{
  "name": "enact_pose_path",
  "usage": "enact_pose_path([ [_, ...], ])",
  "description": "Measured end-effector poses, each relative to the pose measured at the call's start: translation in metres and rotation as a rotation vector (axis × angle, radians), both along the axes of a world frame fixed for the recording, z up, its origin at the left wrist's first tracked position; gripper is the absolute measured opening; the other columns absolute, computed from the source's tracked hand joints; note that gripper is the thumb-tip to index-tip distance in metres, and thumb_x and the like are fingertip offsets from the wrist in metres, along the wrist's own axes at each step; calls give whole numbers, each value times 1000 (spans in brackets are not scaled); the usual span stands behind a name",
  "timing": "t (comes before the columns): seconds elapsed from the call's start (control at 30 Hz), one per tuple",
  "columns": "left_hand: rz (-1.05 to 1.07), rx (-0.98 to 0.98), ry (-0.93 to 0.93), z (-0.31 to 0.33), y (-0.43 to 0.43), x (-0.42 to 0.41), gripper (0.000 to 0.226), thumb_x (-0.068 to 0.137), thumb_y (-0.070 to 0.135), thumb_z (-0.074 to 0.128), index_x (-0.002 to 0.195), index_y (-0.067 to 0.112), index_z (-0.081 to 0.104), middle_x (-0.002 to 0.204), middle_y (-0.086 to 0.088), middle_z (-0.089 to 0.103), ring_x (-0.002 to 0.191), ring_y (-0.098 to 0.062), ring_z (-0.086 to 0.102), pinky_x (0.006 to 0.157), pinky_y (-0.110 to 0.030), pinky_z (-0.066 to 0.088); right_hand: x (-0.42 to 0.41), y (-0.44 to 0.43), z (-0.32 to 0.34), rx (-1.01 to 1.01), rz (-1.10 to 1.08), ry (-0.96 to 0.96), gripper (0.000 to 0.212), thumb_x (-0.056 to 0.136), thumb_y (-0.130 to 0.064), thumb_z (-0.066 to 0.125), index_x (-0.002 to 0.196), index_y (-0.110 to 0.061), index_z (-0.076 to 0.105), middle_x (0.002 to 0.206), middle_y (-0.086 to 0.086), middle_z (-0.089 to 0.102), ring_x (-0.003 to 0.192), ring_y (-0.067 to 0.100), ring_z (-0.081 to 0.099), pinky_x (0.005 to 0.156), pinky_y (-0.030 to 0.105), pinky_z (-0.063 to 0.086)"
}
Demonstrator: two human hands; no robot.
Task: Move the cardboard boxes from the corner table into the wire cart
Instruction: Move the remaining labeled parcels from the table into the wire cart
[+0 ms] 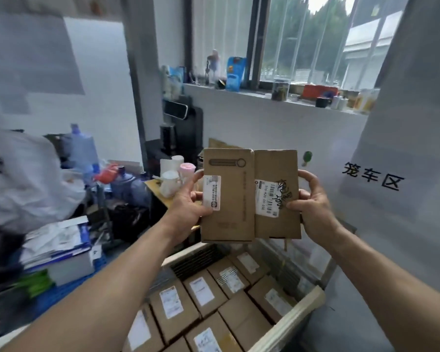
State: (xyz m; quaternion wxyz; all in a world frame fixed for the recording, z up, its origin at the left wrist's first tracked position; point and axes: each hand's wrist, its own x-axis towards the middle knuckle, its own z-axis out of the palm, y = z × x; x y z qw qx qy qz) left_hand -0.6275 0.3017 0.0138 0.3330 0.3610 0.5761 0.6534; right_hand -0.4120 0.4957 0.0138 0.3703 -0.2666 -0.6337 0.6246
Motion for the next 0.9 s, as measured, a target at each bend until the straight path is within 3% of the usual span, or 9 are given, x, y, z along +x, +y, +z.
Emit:
enact_pose_path([
  [0.2, 228, -20, 20, -4, -48, -32, 85, 87, -14, 63, 146, 43, 40, 121, -25, 61, 110, -35, 66, 84, -51, 60, -73, -11, 4, -34, 183, 24, 74, 84, 24, 50, 128, -35, 52, 104, 19, 69, 90, 30, 71, 59, 40, 59],
  [0.3, 345, -16, 24, -6, -69, -42, 86, 86, -14, 63, 137, 53, 47, 118, -25, 62, 108, -37, 66, 82, -58, 59, -103, -17, 4, -23, 270, 18, 74, 83, 24, 53, 122, -39, 56, 105, 17, 71, 95, 32, 70, 62, 45, 59],
  [0.37, 425, -7, 28, -9, -83, -45, 85, 86, -16, 62, 127, 57, 52, 114, -21, 63, 104, -34, 66, 69, -44, 61, -121, -20, 4, -9, 315, 7, 75, 82, 24, 54, 117, -43, 58, 102, 15, 72, 96, 32, 69, 66, 46, 58],
  [0.43, 512, -9, 31, -14, -97, -47, 83, 84, -19, 61, 131, 49, 50, 108, -17, 63, 98, -28, 66, 61, -31, 57, -138, -24, 1, 8, 364, -6, 76, 82, 24, 54, 118, -42, 58, 98, 10, 75, 97, 30, 69, 70, 45, 57],
  [0.53, 620, -36, 34, -23, -119, -45, 83, 83, -19, 61, 136, 44, 47, 113, -20, 60, 100, -30, 65, 69, -37, 58, -158, -34, -8, 13, 456, -33, 76, 83, 23, 54, 129, -37, 54, 101, 8, 76, 100, 27, 69, 71, 44, 57],
  [0.6, 683, -56, 13, -30, -133, -43, 83, 84, -20, 60, 133, 45, 48, 113, -24, 59, 98, -33, 65, 72, -44, 58, -169, -44, -13, 2, 508, -42, 77, 83, 23, 55, 124, -42, 56, 99, 7, 76, 94, 21, 72, 66, 37, 58],
  [0.77, 814, -99, -14, -55, -165, -43, 87, 83, -24, 59, 140, 41, 45, 101, -19, 63, 83, -21, 68, 69, -42, 57, -194, -72, -35, -33, 596, -66, 77, 81, 25, 53, 120, -42, 57, 99, 14, 74, 93, 26, 71, 73, 44, 58],
  [0.9, 864, -123, -35, -72, -197, -47, 88, 82, -25, 58, 145, 35, 42, 95, -12, 64, 79, -14, 69, 64, -33, 58, -218, -96, -60, -64, 633, -107, 76, 81, 22, 54, 122, -42, 57, 100, 14, 75, 86, 25, 74, 60, 39, 60],
])
